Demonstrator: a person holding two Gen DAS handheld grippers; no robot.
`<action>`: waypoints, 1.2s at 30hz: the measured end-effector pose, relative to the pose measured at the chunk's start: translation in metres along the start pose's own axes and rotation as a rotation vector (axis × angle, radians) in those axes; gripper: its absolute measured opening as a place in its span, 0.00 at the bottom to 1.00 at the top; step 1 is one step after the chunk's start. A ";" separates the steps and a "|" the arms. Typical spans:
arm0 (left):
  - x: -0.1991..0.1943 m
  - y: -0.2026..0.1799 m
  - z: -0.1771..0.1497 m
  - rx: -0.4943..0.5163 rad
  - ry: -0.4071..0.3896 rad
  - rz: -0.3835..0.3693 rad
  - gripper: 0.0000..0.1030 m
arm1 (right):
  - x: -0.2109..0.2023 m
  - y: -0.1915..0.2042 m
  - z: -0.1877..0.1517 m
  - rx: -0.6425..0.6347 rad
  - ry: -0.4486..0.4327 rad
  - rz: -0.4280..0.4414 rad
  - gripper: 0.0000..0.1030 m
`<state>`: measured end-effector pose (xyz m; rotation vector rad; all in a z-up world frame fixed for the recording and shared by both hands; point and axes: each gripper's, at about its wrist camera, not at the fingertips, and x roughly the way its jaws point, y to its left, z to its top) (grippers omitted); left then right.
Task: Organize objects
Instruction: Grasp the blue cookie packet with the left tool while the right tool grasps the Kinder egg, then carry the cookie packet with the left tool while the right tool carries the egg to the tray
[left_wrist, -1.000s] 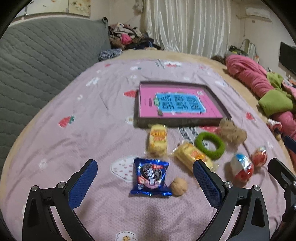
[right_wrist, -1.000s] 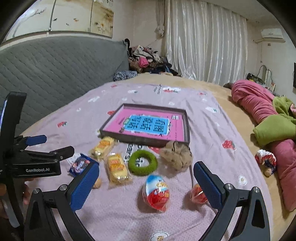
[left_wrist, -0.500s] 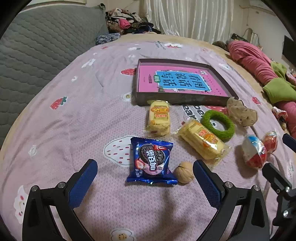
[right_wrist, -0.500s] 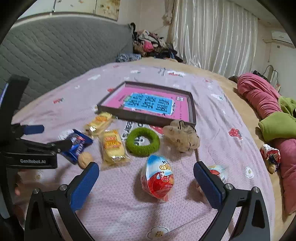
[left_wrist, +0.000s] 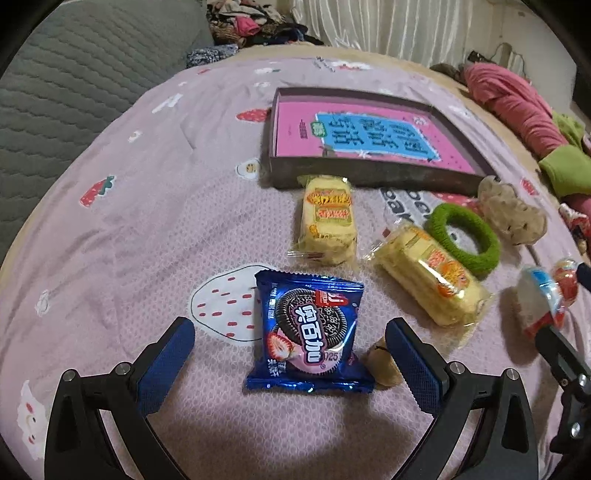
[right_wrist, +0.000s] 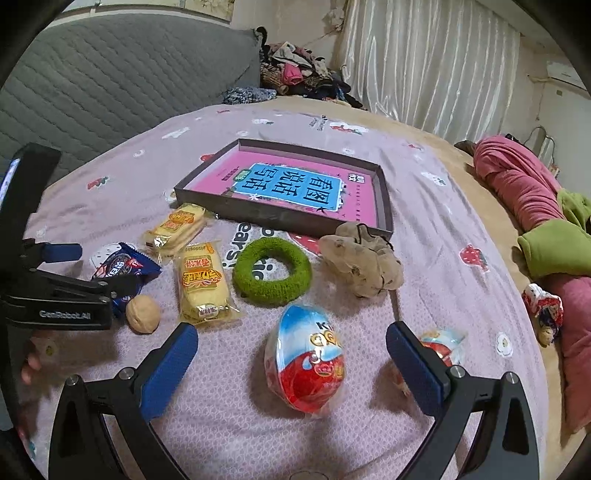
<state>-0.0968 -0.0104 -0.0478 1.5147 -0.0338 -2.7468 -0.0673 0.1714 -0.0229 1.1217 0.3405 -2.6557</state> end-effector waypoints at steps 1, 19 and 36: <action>0.002 -0.001 0.000 0.009 0.006 0.008 1.00 | 0.002 0.001 0.001 -0.006 0.003 -0.003 1.00; 0.027 0.002 0.001 0.022 0.063 -0.012 0.79 | 0.040 0.010 -0.003 -0.078 0.130 -0.021 0.66; 0.019 -0.010 -0.005 0.071 0.036 -0.038 0.52 | 0.037 0.003 -0.005 -0.029 0.131 0.092 0.50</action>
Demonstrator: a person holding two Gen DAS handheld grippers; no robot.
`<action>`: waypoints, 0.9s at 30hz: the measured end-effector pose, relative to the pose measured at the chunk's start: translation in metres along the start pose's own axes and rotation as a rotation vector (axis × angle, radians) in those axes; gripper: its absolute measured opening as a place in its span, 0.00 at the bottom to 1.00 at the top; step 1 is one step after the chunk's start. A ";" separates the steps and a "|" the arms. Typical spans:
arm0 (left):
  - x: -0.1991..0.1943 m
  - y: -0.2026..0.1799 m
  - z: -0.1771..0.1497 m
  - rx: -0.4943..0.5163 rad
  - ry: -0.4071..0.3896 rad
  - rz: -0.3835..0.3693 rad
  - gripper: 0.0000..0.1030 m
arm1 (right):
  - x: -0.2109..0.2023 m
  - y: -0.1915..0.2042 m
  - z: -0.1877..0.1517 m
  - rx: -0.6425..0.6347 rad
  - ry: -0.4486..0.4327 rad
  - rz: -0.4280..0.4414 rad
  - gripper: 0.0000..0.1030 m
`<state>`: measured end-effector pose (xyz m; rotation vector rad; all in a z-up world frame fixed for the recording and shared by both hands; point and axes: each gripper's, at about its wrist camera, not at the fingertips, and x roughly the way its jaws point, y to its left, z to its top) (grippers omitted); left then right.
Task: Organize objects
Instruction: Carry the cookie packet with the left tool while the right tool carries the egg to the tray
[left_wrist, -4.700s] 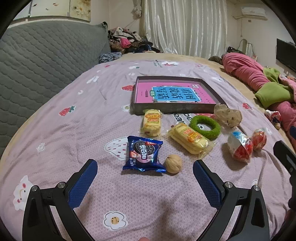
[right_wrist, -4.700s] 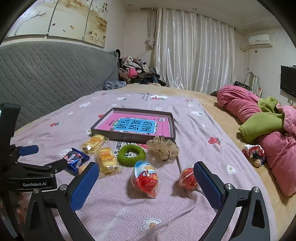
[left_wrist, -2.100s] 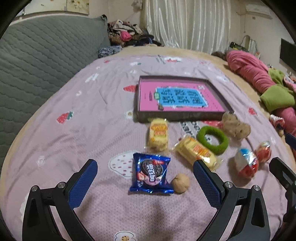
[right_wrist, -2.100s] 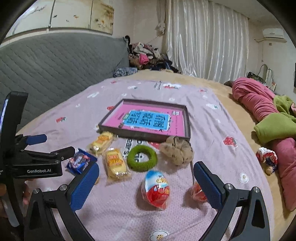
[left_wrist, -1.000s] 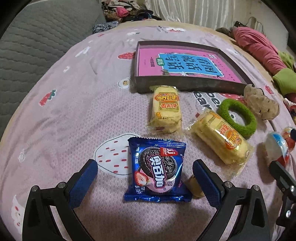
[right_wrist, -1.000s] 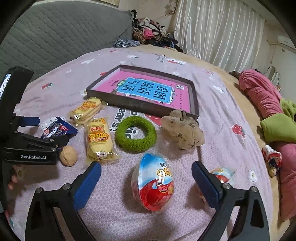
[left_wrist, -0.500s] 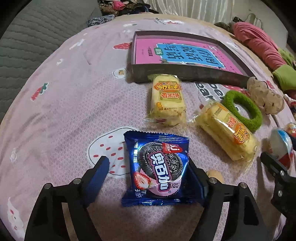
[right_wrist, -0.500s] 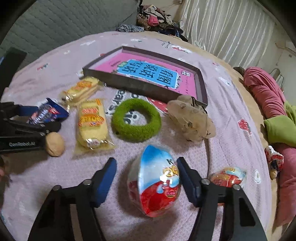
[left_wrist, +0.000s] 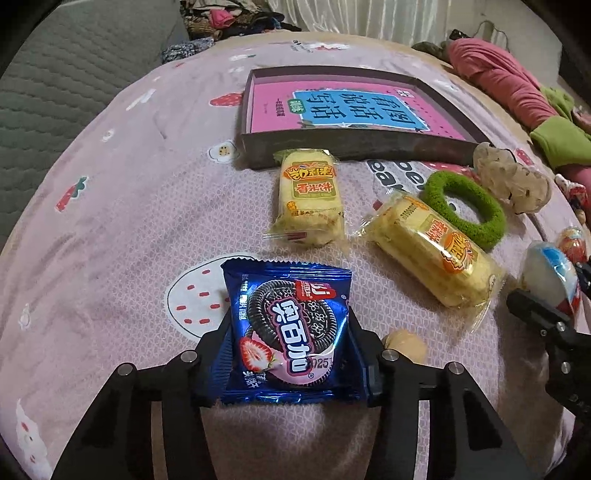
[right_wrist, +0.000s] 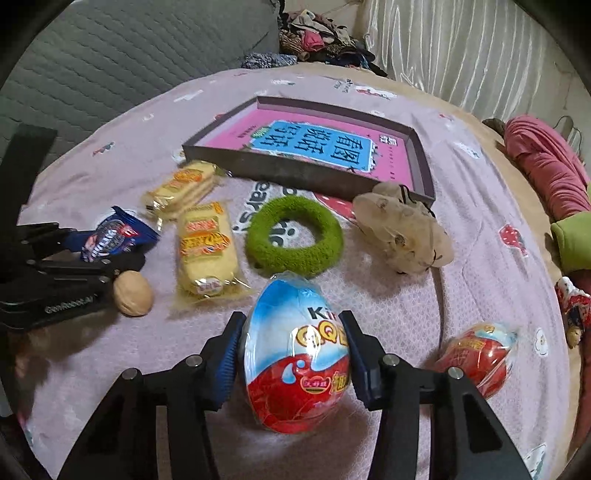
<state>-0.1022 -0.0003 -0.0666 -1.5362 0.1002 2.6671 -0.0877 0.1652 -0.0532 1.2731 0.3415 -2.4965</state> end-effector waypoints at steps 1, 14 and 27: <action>-0.001 0.000 0.000 0.001 0.000 -0.001 0.52 | -0.001 0.001 0.000 -0.002 -0.004 0.001 0.50; -0.033 -0.003 -0.007 -0.005 -0.048 -0.039 0.52 | -0.027 0.002 0.001 0.039 -0.049 0.016 0.50; -0.074 -0.006 -0.007 -0.009 -0.101 -0.011 0.52 | -0.073 0.002 0.005 0.059 -0.124 0.019 0.50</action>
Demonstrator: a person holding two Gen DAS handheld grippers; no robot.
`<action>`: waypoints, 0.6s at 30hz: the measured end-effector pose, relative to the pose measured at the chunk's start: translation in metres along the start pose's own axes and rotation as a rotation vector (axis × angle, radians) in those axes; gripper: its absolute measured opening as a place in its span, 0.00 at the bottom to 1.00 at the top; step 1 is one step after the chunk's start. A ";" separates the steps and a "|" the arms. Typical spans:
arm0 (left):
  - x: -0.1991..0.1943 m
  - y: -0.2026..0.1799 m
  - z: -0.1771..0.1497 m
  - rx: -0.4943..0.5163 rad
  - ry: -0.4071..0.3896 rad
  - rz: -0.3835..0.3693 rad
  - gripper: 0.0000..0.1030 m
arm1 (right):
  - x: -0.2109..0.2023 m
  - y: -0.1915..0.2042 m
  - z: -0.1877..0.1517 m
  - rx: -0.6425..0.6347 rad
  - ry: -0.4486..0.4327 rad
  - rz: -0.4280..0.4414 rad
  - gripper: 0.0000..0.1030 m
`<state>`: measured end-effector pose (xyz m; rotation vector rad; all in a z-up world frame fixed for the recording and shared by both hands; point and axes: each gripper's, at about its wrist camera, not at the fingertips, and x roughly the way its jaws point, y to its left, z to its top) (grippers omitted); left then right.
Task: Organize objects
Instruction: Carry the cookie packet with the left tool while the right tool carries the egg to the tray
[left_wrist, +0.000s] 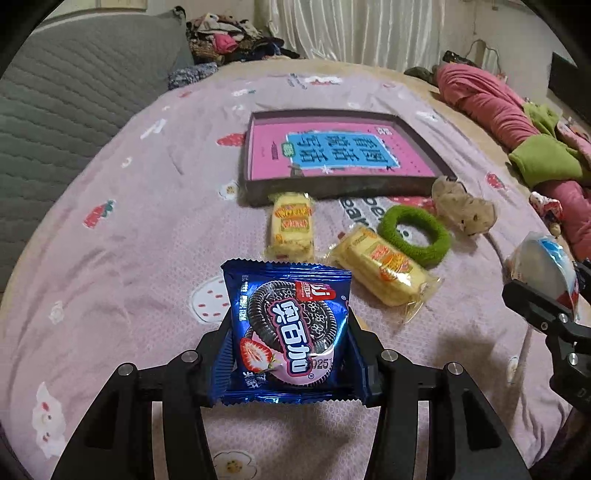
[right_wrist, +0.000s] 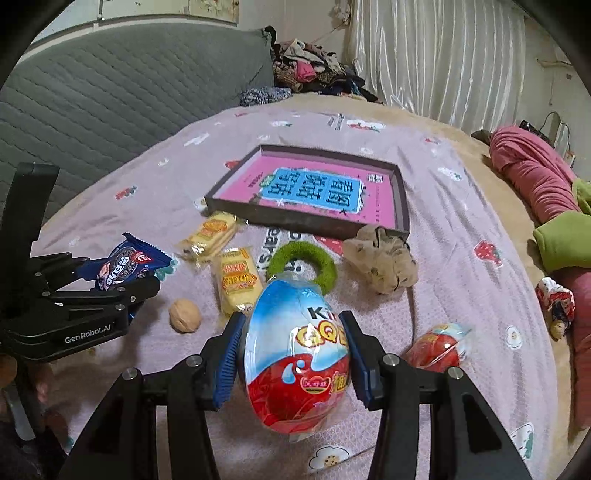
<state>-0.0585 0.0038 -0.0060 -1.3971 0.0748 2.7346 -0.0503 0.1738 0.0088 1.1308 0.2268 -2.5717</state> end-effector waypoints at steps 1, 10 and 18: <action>-0.003 -0.001 0.001 -0.002 -0.002 0.004 0.52 | -0.004 0.000 0.002 0.001 -0.006 0.000 0.50; -0.033 -0.007 0.021 0.005 -0.053 0.018 0.52 | -0.024 -0.003 0.016 0.014 -0.061 -0.002 0.50; -0.045 -0.012 0.034 -0.007 -0.078 0.012 0.52 | -0.037 -0.004 0.028 0.018 -0.105 -0.003 0.50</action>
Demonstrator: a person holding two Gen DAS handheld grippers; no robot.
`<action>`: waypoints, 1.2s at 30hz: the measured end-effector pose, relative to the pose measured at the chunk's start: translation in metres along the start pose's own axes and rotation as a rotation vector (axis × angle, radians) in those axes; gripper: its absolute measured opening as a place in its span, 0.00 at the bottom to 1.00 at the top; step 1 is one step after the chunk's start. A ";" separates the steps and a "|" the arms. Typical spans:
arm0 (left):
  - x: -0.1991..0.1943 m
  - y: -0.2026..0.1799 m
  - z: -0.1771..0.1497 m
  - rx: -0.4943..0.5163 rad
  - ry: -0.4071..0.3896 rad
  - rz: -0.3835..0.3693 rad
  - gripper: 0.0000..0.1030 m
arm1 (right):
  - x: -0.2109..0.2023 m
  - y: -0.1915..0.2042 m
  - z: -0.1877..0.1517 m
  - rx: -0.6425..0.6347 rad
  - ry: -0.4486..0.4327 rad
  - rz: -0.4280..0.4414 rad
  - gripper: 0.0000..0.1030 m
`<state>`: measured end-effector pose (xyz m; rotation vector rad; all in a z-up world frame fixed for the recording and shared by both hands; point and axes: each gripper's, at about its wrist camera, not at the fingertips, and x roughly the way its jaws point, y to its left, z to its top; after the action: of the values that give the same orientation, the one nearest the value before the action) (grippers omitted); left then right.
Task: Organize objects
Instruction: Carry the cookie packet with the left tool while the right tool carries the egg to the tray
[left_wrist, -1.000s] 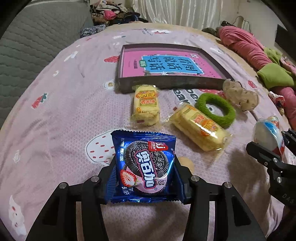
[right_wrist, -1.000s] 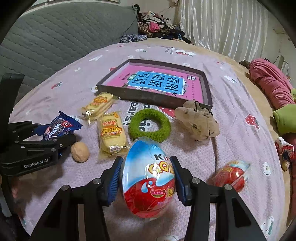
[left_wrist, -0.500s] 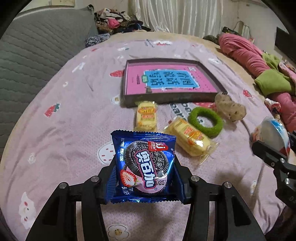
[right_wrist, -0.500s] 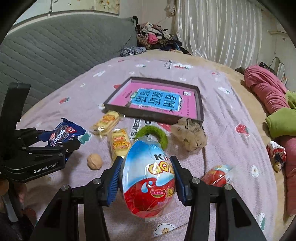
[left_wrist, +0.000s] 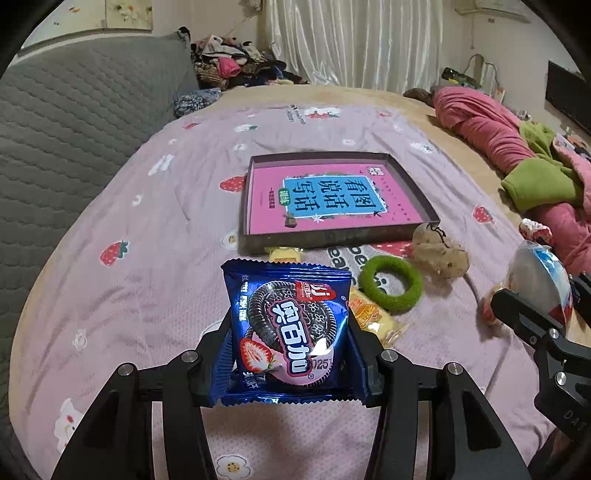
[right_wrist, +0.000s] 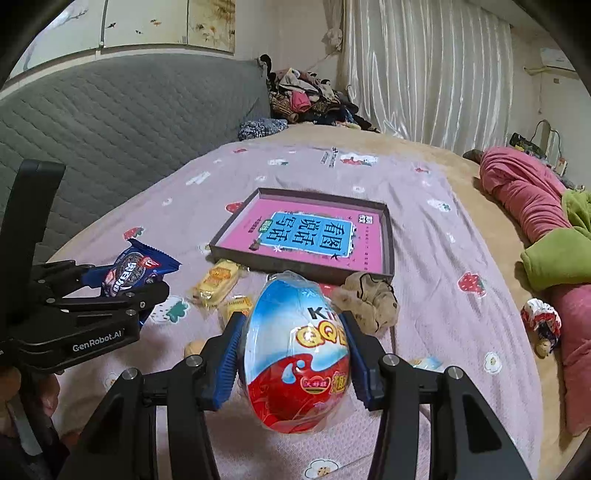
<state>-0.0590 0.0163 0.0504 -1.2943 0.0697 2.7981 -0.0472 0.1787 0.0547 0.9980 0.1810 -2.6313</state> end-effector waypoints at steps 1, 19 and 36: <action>-0.001 -0.001 0.001 -0.001 -0.004 -0.001 0.52 | -0.001 0.000 0.001 -0.001 -0.004 0.000 0.50; -0.016 -0.013 0.029 0.021 -0.058 0.013 0.52 | -0.016 -0.015 0.023 0.007 -0.054 -0.015 0.50; -0.001 -0.019 0.084 0.035 -0.082 0.009 0.52 | 0.002 -0.036 0.070 -0.014 -0.065 -0.034 0.50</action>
<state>-0.1213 0.0402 0.1050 -1.1732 0.1201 2.8403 -0.1045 0.1959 0.1057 0.9116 0.2027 -2.6845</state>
